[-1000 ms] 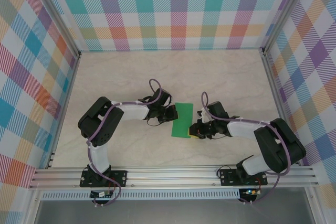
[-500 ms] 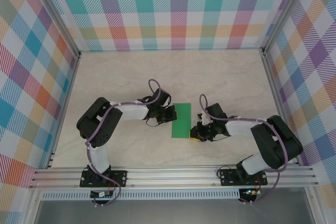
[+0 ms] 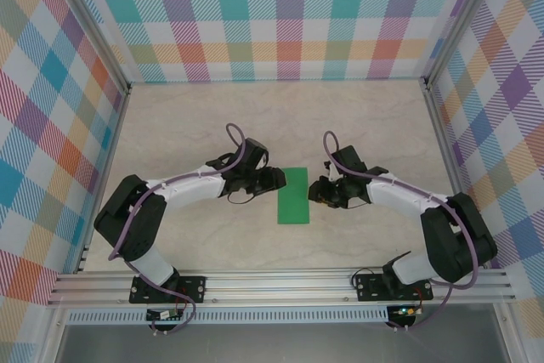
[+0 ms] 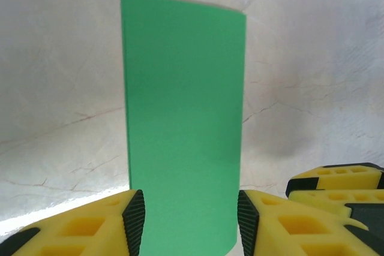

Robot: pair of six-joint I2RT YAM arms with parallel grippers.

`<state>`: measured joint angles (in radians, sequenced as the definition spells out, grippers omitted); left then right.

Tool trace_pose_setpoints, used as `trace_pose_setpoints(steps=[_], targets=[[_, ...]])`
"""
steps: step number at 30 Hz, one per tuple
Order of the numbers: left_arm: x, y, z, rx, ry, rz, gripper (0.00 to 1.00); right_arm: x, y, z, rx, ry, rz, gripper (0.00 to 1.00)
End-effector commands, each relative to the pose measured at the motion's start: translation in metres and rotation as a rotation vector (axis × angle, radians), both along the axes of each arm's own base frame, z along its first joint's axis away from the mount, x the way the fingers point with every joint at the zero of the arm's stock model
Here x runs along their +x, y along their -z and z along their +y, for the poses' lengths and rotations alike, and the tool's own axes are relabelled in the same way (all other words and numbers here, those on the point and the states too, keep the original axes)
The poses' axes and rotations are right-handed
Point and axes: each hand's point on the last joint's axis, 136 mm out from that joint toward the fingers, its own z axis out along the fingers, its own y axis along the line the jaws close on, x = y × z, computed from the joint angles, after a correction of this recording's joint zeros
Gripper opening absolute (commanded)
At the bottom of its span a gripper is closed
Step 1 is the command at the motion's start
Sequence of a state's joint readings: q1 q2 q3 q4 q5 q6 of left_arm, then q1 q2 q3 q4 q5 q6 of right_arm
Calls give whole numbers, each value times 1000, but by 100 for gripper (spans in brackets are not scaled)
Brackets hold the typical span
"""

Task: Fold a paper plane with a square sheet of paper (pick it up from the middle)
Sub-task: Fold the square sheet of paper in half at the center of the table, then fold the triangle a second time at the center of the table.

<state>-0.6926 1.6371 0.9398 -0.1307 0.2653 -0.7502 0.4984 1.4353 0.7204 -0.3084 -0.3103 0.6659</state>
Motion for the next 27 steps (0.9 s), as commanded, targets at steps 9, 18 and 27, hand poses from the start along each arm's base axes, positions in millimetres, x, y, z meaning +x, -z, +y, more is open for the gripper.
trace_pose_setpoints(steps=[9, 18, 27], targets=[[-6, 29, -2, -64, -36, 100, 52, 9, 0, 23, 86, -45, 43, 32], [-5, 40, -3, -54, -41, 127, 52, 14, 11, 31, 99, -52, 76, 33], [-6, 44, -4, -52, -29, 138, 52, 10, 30, 22, 46, -33, 106, 33]])
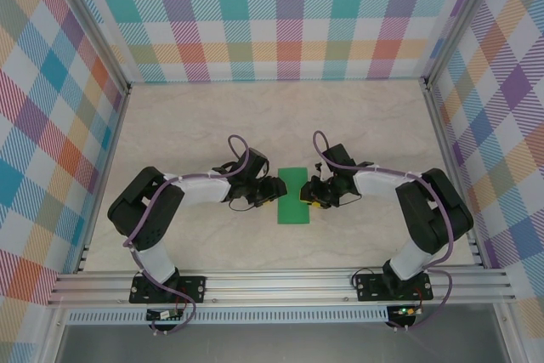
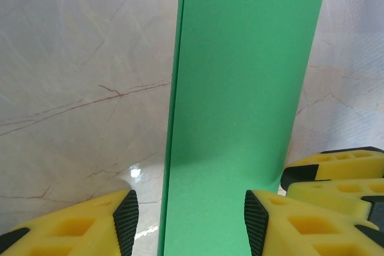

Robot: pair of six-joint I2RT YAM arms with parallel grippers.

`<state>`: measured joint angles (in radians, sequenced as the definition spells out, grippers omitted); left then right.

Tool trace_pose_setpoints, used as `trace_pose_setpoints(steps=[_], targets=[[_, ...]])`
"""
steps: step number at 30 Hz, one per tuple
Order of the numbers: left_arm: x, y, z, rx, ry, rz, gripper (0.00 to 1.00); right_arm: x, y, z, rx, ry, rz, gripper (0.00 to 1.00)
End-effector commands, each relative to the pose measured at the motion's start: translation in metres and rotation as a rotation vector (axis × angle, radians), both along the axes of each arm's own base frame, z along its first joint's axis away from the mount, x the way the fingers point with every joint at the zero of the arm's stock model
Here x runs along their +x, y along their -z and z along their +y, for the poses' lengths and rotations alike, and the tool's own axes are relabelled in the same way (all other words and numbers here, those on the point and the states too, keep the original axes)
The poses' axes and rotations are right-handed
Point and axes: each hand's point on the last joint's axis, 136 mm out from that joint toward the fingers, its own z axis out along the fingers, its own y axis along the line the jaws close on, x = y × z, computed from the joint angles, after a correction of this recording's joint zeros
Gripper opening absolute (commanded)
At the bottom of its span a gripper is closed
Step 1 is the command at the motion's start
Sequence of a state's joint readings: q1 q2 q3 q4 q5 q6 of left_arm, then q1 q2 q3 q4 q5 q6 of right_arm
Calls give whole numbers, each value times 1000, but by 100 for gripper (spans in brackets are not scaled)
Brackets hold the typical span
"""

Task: Fold a paper plane with a square sheet of paper (pick it up from the middle)
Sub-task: Fold the triangle a second time at the center of the table.

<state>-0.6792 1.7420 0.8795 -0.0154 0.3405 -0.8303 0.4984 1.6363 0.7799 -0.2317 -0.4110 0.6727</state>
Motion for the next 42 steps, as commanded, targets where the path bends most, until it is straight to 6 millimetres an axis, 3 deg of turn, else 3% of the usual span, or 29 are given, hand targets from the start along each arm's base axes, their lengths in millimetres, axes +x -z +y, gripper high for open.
trace_pose_setpoints(steps=[1, 19, 28, 37, 42], targets=[[1, 2, -2, -18, 4, 15, 52, 1, 4, -1, -7, 5, 1, 33], [3, -7, -15, -88, 28, 13, 49, -2, 11, -6, -10, 22, 16, 32], [4, -11, -23, -135, 37, 16, 42, -2, 10, -6, -5, 20, 15, 32], [7, -16, -22, -139, 19, -3, 38, 2, -4, -2, 24, 9, -12, 32], [10, -18, -23, -144, 12, -8, 29, 2, -15, -3, 29, 8, -41, 33]])
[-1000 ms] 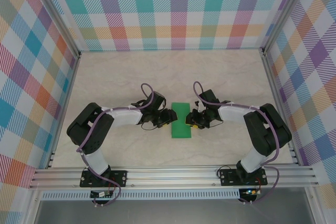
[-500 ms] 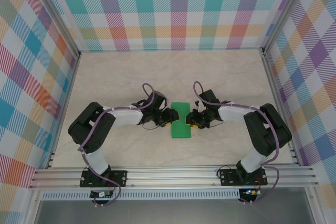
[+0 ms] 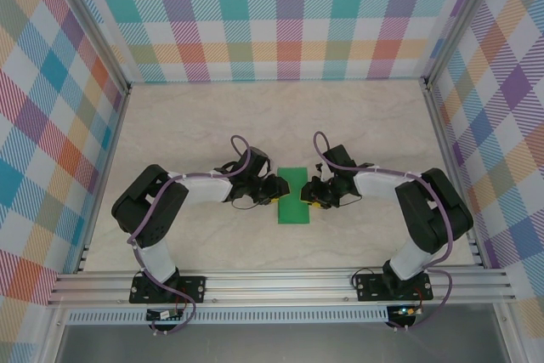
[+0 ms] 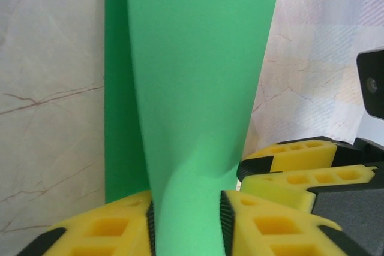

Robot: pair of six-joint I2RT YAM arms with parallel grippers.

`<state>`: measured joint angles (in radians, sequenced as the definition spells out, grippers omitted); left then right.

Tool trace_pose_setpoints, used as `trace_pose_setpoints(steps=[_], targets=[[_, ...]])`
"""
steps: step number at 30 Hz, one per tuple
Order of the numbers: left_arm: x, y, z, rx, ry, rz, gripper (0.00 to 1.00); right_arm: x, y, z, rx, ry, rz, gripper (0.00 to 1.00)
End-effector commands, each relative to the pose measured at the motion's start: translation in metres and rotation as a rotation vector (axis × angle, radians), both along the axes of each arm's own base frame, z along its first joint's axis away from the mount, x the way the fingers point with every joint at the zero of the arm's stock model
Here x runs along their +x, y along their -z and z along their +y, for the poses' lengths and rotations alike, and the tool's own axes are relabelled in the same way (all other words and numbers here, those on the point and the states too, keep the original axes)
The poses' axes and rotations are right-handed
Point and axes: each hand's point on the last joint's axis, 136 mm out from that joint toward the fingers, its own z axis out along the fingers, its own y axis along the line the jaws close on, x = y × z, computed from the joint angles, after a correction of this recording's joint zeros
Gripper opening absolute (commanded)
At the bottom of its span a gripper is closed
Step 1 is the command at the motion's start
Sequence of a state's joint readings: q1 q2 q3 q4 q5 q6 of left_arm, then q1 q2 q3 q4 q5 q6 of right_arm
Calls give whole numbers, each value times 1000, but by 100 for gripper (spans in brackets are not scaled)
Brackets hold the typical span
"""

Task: Fold a paper plane with a square sheet of paper (pick it up from the middle)
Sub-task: Fold the triangle a second time at the center of the table.

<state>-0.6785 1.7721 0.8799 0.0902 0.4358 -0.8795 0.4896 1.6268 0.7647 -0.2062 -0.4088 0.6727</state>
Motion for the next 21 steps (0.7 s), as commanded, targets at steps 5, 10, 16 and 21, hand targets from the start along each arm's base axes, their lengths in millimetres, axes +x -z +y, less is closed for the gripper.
trace_pose_setpoints(steps=[5, 10, 16, 21], targets=[[11, -10, -4, -24, -17, -25, 22, -5, -35, -12, -10, -20, -120, 40], [14, -11, -5, -14, -10, -26, 14, -16, -45, -23, -91, -62, -214, 52], [14, -11, -4, 8, 18, -27, 3, -28, -29, -30, -107, -35, -157, 52], [12, -34, -1, 15, 70, -68, 0, -28, -35, -34, -104, -1, -173, 51]])
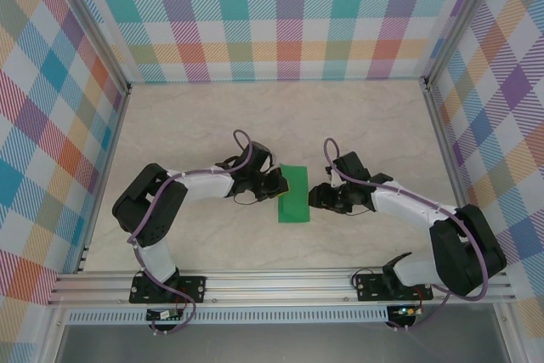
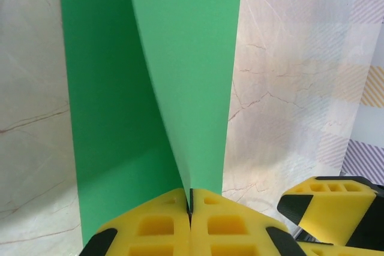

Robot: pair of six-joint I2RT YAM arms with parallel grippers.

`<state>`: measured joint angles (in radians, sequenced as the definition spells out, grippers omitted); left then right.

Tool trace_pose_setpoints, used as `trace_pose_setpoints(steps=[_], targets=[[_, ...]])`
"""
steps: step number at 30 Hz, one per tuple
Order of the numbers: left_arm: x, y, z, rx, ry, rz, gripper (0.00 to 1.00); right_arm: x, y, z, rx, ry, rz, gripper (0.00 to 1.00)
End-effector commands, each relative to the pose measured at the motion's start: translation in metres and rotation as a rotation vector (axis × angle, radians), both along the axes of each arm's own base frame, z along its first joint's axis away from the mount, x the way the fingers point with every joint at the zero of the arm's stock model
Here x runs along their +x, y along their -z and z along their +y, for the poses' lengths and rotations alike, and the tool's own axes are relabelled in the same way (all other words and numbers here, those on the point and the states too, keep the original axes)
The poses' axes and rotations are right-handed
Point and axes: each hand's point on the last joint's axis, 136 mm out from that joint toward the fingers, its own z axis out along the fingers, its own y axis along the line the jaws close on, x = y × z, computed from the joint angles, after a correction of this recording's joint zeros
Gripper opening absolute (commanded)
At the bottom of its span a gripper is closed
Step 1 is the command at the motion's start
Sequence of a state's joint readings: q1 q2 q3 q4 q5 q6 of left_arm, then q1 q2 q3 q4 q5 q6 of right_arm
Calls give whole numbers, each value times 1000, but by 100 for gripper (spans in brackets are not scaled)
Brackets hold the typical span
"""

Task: Fold a paper plane with a square sheet of paper (pick it up from the middle)
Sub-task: Fold the triangle a second time at the center of the table.

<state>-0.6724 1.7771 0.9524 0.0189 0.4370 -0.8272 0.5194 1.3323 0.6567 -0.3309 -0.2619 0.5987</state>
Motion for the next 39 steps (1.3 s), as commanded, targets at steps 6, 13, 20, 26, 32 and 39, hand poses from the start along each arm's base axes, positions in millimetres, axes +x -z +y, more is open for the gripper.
trace_pose_setpoints(steps=[6, 13, 20, 26, 32, 39], targets=[[-5, -82, 26, 117, 108, -145, 0, 4, -33, -24, -54, 106, -116, 55], [-10, -130, 46, 235, 182, -227, 0, 2, -46, -28, -36, 124, -157, 58], [-4, -101, 42, 265, 179, -168, 0, 1, -48, -28, -30, 128, -160, 63], [-2, -58, 32, 226, 133, -102, 0, -2, -50, -18, 23, 85, -160, 72], [-9, -28, 36, 231, 127, -62, 0, -2, -58, 4, 113, 21, -178, 82], [-10, -20, 41, 252, 112, -60, 0, -9, -63, 34, 74, -81, -242, 81]])
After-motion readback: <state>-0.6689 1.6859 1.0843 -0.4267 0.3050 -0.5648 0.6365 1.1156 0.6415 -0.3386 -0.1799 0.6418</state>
